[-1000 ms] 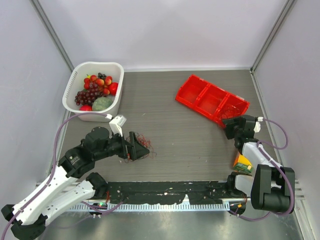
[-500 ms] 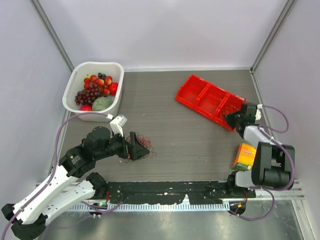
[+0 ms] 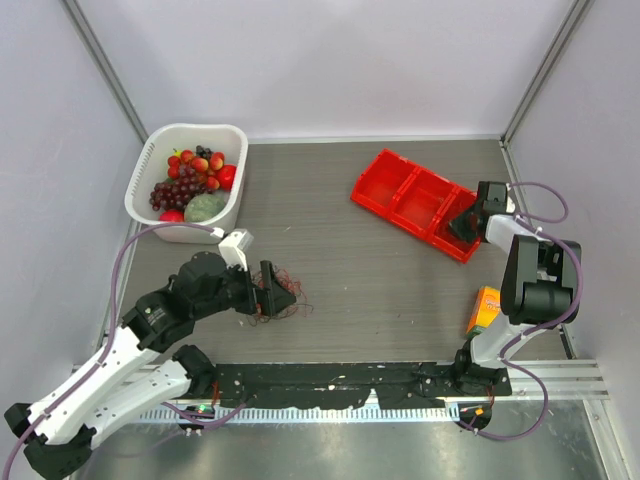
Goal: Untangle the cables
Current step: Place the cable in the bin.
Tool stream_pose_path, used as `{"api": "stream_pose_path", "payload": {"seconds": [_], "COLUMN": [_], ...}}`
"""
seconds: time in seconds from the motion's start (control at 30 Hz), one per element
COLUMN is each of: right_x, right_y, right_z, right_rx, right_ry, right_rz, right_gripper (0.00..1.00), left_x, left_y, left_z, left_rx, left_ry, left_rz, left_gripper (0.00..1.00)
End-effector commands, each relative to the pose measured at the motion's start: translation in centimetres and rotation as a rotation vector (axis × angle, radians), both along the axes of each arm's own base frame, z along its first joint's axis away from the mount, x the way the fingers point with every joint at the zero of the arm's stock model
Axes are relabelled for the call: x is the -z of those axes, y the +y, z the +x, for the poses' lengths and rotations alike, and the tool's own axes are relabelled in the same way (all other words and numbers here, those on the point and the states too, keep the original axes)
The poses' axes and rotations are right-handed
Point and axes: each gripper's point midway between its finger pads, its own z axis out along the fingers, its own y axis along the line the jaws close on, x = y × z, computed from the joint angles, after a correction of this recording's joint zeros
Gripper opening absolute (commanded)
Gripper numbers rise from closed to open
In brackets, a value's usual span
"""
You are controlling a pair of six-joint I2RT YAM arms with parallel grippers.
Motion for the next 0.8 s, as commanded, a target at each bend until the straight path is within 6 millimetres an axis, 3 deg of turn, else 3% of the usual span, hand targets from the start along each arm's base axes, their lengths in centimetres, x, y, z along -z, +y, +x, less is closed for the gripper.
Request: {"api": "stream_pose_path", "payload": {"seconds": [0.0,0.07,0.27,0.3,0.33,0.4,0.47,0.53,0.57,0.6,0.63,0.67,0.73,0.77], "right_x": [-2.9,-4.8,-10.3,-11.5,-12.0,-13.5,-14.5,-14.8,-14.6,-14.9,-14.1,-13.8,-11.9,-11.5], "right_y": [-1.5,-1.6,-0.6,0.1,0.4,3.1,7.3,14.1,19.3,22.0,26.7,29.6,35.6,37.0], "right_z": [0.3,-0.4,-4.6,-5.3,-5.9,-6.8,-7.3,-8.0,-9.7,-10.0,-12.7,-13.4,-18.2,-19.4], "right_rx": [-0.039,-0.063,-0.125,-0.146,-0.171,-0.257,-0.396,-0.615,-0.802,-0.872,-1.047,-1.136,-1.374,-1.445], "right_ry": [-0.007,-0.013,-0.056,-0.098,-0.11,-0.182,-0.254,-0.333,-0.37,-0.422,-0.424,-0.464,-0.442,-0.446], "right_rz": [-0.141,-0.206,-0.338,-0.353,-0.377,-0.389,-0.356,-0.26,-0.158,-0.105,-0.009,0.037,0.105,0.104], "right_gripper": [0.21,0.33,0.54,0.55,0.64,0.66,0.66,0.66,0.66,0.65,0.65,0.65,0.65,0.65], "left_x": [1.1,2.0,3.9,4.2,4.6,5.3,6.2,7.3,7.9,8.5,8.9,9.4,10.3,10.7], "left_y": [1.7,2.6,4.3,4.8,5.1,5.7,6.0,6.2,6.4,6.6,6.7,6.8,7.3,7.7], "left_z": [2.2,2.9,4.1,4.4,4.6,4.9,5.2,5.2,5.2,5.1,5.0,4.9,4.7,4.5], "left_rx": [-0.164,-0.236,-0.371,-0.4,-0.425,-0.465,-0.486,-0.505,-0.52,-0.537,-0.551,-0.569,-0.605,-0.628], "left_ry": [0.013,0.029,0.045,0.045,0.047,0.051,0.068,0.095,0.112,0.131,0.147,0.162,0.187,0.199], "left_rz": [0.09,0.123,0.19,0.205,0.219,0.24,0.252,0.27,0.277,0.284,0.281,0.266,0.248,0.239], "left_gripper": [1.0,1.0,1.0,1.0,0.99,0.97,0.94,0.92,0.91,0.9,0.9,0.89,0.89,0.88]}}
